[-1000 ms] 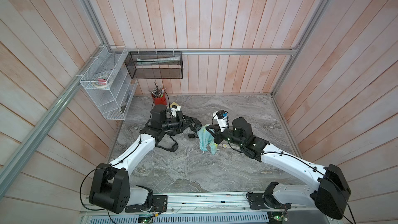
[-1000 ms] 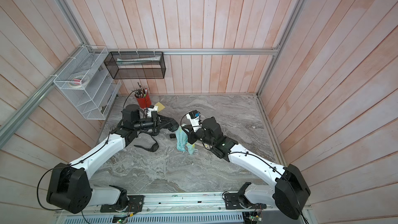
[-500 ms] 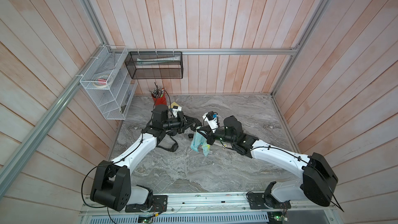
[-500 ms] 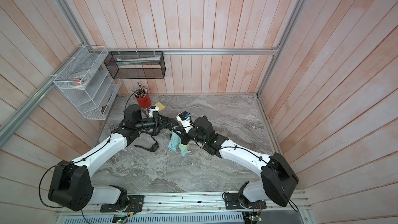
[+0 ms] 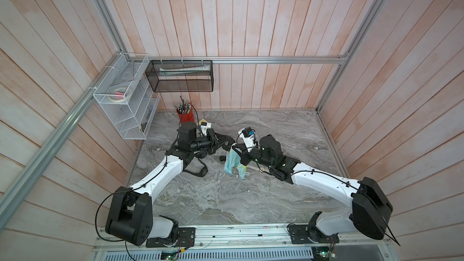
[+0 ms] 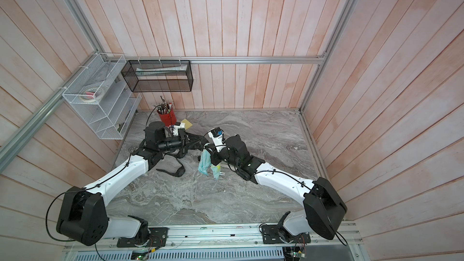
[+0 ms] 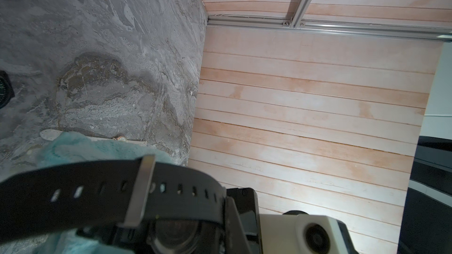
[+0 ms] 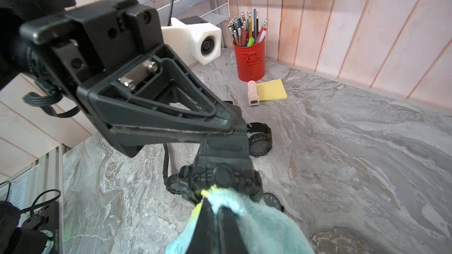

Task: Wipe the watch dial
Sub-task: Wipe the dirt from the watch dial.

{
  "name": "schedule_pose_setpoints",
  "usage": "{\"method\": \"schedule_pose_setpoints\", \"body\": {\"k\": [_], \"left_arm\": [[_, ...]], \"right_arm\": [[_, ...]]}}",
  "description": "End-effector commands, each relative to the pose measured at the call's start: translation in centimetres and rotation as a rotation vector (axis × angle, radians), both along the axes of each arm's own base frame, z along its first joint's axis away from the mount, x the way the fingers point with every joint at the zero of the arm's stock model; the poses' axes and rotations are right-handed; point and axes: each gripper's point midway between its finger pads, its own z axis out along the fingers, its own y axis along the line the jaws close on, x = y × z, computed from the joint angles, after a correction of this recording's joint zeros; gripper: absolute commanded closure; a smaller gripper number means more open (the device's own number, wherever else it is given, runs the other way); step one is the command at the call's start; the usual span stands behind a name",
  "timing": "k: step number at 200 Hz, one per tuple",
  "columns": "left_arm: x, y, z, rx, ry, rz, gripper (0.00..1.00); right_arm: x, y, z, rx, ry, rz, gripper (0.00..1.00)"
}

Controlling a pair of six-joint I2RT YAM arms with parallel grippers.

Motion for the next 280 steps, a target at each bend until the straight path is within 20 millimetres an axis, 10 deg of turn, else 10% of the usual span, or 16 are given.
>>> {"method": "schedule_pose_setpoints", "body": {"k": [1, 165, 280], "left_arm": [[-1.6, -1.2, 0.9, -0.029, -0.007, -0.083, 1.00], [-2.0, -1.7, 0.1, -0.030, 0.010, -0.104, 1.00], [-1.4, -0.9, 1.0, -0.094, 0.024, -0.130, 1.00]], "right_arm": [[1.8, -0.9, 2.6, 0.052, -0.047, -0.085, 1.00], [4.8, -6.0, 2.3, 0.132, 0.092, -0.332, 1.00], [-2.2, -6.5, 4.6, 0.203, -0.088, -0.030, 1.00]]}}
